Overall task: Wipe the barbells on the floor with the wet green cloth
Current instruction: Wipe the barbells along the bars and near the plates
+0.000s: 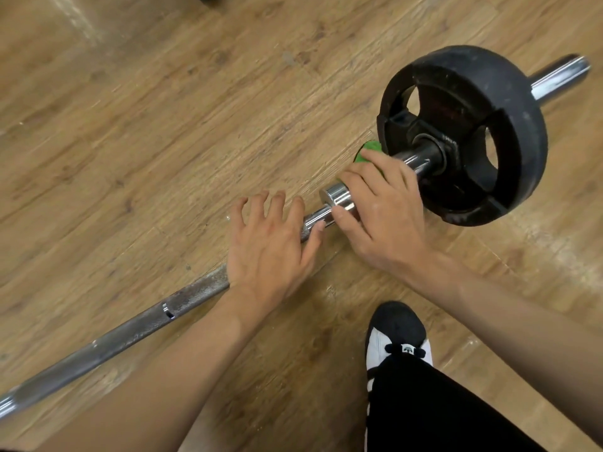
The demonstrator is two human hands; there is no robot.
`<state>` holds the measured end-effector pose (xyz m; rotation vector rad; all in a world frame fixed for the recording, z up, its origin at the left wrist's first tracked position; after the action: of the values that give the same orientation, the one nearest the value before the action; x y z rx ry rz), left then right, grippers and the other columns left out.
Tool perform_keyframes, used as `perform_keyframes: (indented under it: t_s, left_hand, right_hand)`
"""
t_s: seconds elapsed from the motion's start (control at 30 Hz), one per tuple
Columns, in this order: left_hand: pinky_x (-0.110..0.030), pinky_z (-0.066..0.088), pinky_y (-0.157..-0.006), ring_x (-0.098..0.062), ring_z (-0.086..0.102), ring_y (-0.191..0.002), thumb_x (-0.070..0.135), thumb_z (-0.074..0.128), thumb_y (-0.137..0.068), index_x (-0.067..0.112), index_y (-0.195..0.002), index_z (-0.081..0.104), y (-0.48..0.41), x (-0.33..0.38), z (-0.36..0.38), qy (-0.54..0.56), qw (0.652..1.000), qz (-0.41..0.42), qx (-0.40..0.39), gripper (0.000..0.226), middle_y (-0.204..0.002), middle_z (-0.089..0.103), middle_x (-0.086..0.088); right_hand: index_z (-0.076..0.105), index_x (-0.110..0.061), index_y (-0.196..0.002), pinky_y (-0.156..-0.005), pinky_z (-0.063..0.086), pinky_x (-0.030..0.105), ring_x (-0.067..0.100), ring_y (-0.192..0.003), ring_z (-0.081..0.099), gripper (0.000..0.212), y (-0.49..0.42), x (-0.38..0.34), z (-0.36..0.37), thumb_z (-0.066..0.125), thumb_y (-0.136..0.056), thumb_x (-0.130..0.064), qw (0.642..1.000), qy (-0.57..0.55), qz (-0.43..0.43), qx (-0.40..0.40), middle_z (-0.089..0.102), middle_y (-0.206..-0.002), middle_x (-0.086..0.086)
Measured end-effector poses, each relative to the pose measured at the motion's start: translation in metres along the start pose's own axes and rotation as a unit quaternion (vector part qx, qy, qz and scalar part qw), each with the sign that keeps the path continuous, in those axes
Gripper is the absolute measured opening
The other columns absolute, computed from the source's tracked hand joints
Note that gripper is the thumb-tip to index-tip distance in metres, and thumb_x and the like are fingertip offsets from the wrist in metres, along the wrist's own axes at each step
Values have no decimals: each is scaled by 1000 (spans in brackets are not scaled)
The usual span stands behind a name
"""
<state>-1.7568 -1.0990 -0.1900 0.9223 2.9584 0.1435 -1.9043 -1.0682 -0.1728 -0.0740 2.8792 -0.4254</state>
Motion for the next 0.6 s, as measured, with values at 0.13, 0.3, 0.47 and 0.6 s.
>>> perform_keyframes:
  t_s: [0.13, 0.3, 0.47, 0.6]
  left_hand:
    - [-54, 32, -110, -35, 54, -129, 70, 20, -101, 16, -130, 61, 2, 2, 1, 24, 1000, 9, -12, 74, -136, 65, -11]
    - [-55, 34, -109, -36, 54, -129, 72, 22, -99, 14, -133, 58, 14, 12, 3, 35, 999, 19, -21, 76, -136, 64, -12]
    - [-56, 35, -109, -38, 56, -127, 65, 31, -100, 12, -136, 59, 30, 26, 1, 37, 999, 27, -6, 70, -138, 64, -16]
    - [-55, 34, -108, -37, 54, -130, 63, 32, -102, 13, -137, 58, 44, 36, 4, 37, 999, 30, -8, 66, -141, 61, -16]
  right_hand:
    - [70, -5, -124, -117, 30, 49, 34, -140, 47, 63, 3, 33, -12, 25, -111, -48, 999, -7, 15, 30, 68, -128, 12]
    - [75, -6, -112, -116, 30, 50, 33, -139, 47, 73, 11, 39, -20, 17, -111, -50, 994, -4, 105, 42, 70, -120, 9]
    - [66, -3, -131, -118, 32, 52, 34, -144, 43, 73, 37, 2, -16, 19, -109, -54, 999, -26, -3, -30, 64, -134, 12]
    - [69, -5, -128, -119, 30, 55, 35, -146, 42, 72, 50, 37, -29, 19, -110, -54, 999, -23, 29, -22, 65, -135, 12]
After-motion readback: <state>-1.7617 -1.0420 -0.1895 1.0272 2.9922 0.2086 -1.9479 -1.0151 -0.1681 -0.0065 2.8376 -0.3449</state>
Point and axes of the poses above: each hand's wrist, its own y-axis away from the middle knuckle, its own z-axis out of the palm, x = y × z, the point moved 8 cm from there along -y, towards the middle knuckle
